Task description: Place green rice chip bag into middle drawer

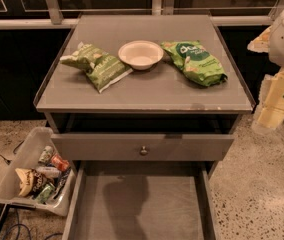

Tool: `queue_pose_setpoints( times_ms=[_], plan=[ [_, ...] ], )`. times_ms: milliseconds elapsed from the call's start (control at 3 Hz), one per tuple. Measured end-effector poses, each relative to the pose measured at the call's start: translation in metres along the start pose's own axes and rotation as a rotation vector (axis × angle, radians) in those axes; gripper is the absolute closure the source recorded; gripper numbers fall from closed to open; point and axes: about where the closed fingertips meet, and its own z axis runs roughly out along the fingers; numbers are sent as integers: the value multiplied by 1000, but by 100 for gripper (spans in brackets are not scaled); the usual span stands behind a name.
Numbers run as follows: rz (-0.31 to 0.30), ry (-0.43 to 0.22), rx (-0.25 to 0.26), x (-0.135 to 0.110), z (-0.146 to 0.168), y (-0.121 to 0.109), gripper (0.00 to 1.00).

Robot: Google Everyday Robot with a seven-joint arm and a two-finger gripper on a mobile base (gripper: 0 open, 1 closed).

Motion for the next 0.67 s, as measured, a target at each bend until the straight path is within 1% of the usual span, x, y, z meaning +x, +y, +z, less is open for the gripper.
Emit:
queue_pose_setpoints(
  times_ms=[333,667],
  plan=[
    [0,0,0,0,0,0,0],
    [0,-37,16,-10,1,-25,0]
  ],
)
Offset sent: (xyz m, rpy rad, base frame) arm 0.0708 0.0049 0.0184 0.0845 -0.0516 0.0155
